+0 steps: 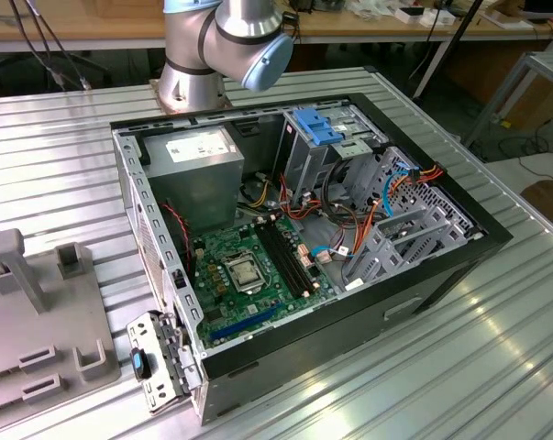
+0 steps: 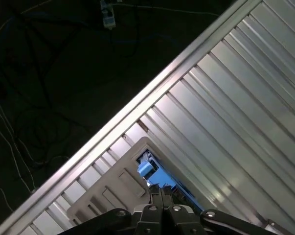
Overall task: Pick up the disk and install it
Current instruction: 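Pick up the disk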
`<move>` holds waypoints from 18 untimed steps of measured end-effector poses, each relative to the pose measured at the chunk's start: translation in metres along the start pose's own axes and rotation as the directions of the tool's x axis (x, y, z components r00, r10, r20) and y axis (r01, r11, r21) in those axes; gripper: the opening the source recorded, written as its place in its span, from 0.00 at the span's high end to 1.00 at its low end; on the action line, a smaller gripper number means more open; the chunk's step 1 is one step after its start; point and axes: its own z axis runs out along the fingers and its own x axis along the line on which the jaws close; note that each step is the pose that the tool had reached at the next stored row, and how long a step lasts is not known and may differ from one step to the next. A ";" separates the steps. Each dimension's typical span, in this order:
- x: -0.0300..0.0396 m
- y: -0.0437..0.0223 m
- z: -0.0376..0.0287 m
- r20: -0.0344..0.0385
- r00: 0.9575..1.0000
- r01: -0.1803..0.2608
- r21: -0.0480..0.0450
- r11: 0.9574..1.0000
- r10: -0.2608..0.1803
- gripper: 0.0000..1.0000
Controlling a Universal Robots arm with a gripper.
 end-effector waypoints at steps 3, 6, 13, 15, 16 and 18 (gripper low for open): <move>0.0000 0.0000 0.0000 -0.003 0.997 0.073 -0.002 0.997 -0.073 0.89; 0.0000 0.0000 0.0000 -0.006 0.990 0.144 -0.004 0.990 -0.144 0.89; 0.0000 -0.0001 0.0000 -0.013 0.957 0.290 -0.009 0.957 -0.290 0.89; 0.0000 0.0000 0.0000 -0.014 0.946 0.325 -0.010 0.946 -0.325 0.89; 0.0000 0.0000 0.0000 -0.015 0.938 0.345 -0.011 0.939 -0.345 0.89; 0.0000 0.0000 0.0000 -0.016 0.920 0.391 -0.013 0.920 -0.391 0.89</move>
